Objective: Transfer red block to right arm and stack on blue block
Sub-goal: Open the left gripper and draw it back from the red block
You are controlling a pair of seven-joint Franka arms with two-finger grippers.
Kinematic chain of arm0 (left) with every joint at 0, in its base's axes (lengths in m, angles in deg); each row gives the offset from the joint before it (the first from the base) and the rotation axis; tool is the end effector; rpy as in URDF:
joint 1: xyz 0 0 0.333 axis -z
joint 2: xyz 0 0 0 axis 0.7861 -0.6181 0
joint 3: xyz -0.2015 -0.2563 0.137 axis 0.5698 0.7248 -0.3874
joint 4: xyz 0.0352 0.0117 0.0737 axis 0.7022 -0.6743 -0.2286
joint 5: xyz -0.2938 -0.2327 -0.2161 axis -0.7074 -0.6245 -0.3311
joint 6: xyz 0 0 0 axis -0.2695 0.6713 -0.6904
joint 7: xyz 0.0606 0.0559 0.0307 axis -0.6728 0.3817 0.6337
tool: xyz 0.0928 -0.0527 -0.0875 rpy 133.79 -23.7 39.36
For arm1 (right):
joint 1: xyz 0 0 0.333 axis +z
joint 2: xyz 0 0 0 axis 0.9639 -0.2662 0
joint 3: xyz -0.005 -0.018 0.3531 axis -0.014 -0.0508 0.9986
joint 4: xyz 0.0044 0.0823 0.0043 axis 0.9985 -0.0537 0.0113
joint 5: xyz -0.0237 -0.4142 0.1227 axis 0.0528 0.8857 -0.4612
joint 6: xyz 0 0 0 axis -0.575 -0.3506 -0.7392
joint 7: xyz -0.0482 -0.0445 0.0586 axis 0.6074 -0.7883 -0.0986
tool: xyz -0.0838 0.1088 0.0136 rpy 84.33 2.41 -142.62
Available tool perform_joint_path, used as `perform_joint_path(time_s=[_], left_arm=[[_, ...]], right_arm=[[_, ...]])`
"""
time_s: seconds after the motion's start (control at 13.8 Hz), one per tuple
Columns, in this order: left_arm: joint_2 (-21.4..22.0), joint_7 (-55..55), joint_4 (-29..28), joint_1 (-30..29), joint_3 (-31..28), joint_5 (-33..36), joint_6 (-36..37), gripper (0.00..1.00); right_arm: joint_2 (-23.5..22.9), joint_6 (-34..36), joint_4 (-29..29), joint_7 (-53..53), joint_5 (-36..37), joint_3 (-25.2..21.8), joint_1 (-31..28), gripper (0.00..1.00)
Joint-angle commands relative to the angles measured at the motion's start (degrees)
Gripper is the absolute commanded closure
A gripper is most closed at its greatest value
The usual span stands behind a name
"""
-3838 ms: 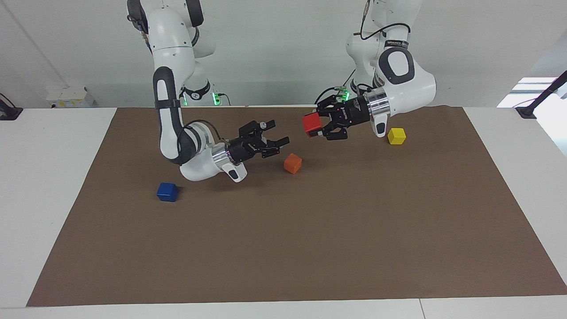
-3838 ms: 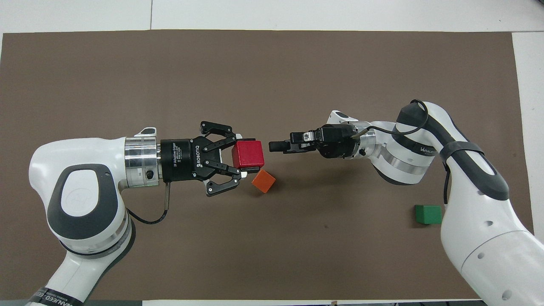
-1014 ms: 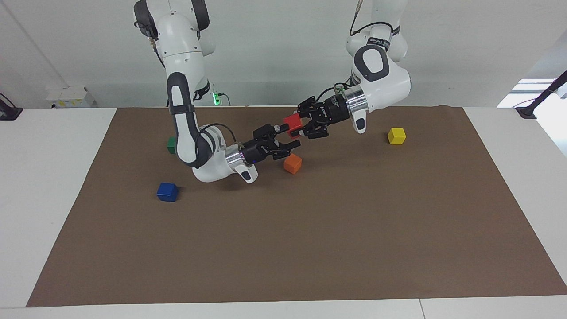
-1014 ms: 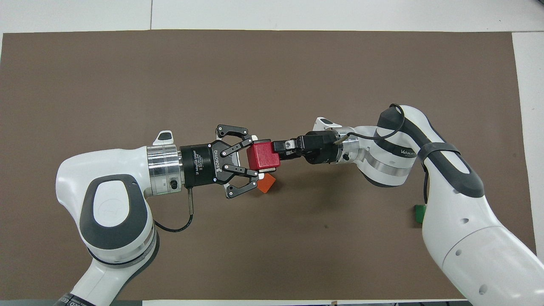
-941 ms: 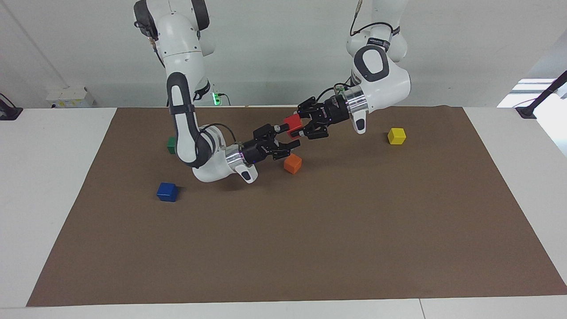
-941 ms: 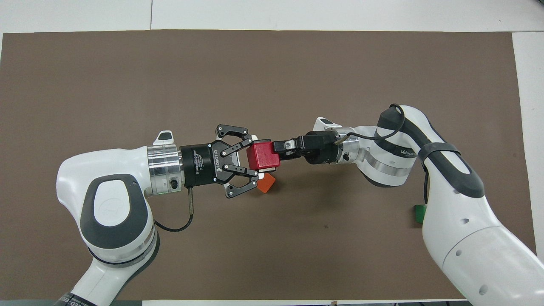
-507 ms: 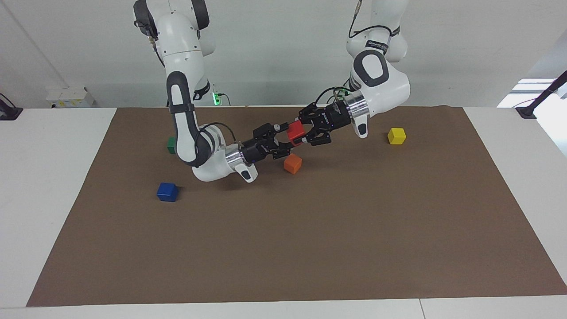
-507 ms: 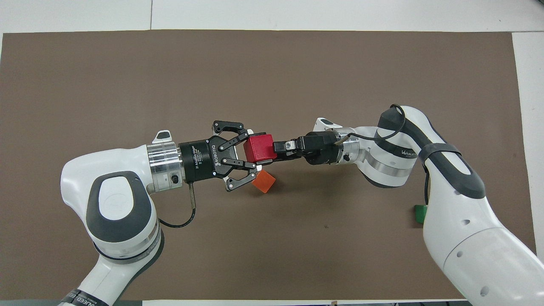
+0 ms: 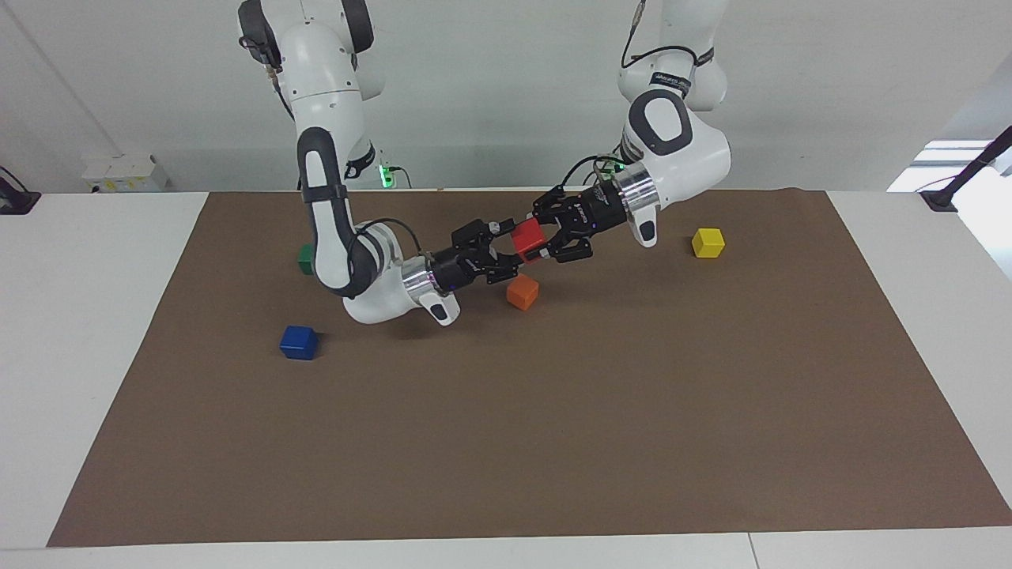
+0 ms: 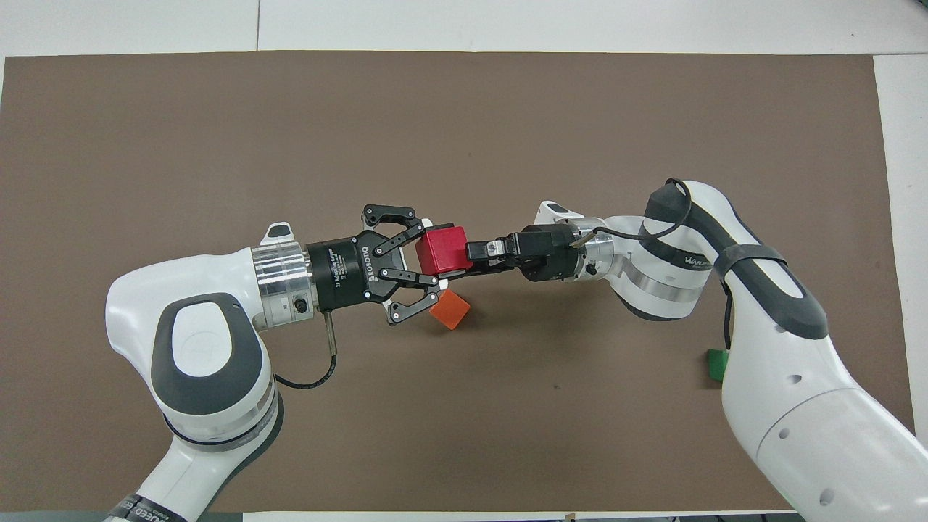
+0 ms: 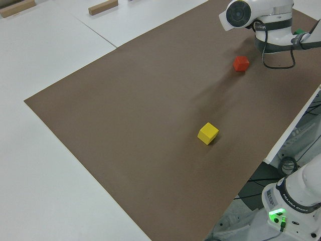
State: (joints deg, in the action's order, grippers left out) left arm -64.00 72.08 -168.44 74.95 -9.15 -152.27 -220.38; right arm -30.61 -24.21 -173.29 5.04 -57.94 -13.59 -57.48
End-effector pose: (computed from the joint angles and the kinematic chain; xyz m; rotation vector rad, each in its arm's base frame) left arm 0.5081 -0.3243 0.4535 1.2825 1.5959 -0.9516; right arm 0.5833 0.3153 0.3257 -1.1313 -0.0545 0.1144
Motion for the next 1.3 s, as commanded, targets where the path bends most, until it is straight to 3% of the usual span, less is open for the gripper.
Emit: perform_joint_path(time_s=[0.0,0.22,0.29,0.36,0.43,0.51,1.16,1.23], left_arm=[[-0.2,-1.0,0.5,1.7,-0.3,-2.1,-2.2,1.0],[-0.2,-1.0,0.5,1.8,-0.3,-2.2,-2.4,1.0],[-0.2,-1.0,0.5,1.7,-0.3,-2.2,-2.3,1.0],[-0.2,-1.0,0.4,1.8,-0.3,-2.2,-2.3,1.0],[-0.2,-1.0,0.4,1.8,-0.3,-2.2,-2.3,1.0],[-0.2,-1.0,0.4,1.8,-0.3,-2.2,-2.3,1.0],[-0.1,-1.0,0.4,1.8,-0.3,-2.2,-2.0,1.0],[-0.1,-1.0,0.4,1.7,-0.3,-2.1,-1.7,0.56]], right_arm=[[1.4,-0.5,-1.3,0.6,0.5,-0.1,0.0,0.02],[1.4,-0.5,-1.4,1.0,0.5,-0.1,0.0,0.1],[1.4,-0.6,-1.4,1.3,0.5,-0.1,0.0,0.24],[1.4,-0.6,-1.4,1.4,0.5,-0.1,0.0,0.47],[1.4,-0.7,-1.4,1.1,0.5,-0.1,0.0,0.81],[1.5,-0.7,-1.4,1.0,0.5,-0.1,0.0,1.0],[1.7,-1.8,-2.0,2.5,0.5,-0.1,0.3,1.0],[2.0,-1.8,-2.1,2.3,0.5,-0.1,0.1,1.0]])
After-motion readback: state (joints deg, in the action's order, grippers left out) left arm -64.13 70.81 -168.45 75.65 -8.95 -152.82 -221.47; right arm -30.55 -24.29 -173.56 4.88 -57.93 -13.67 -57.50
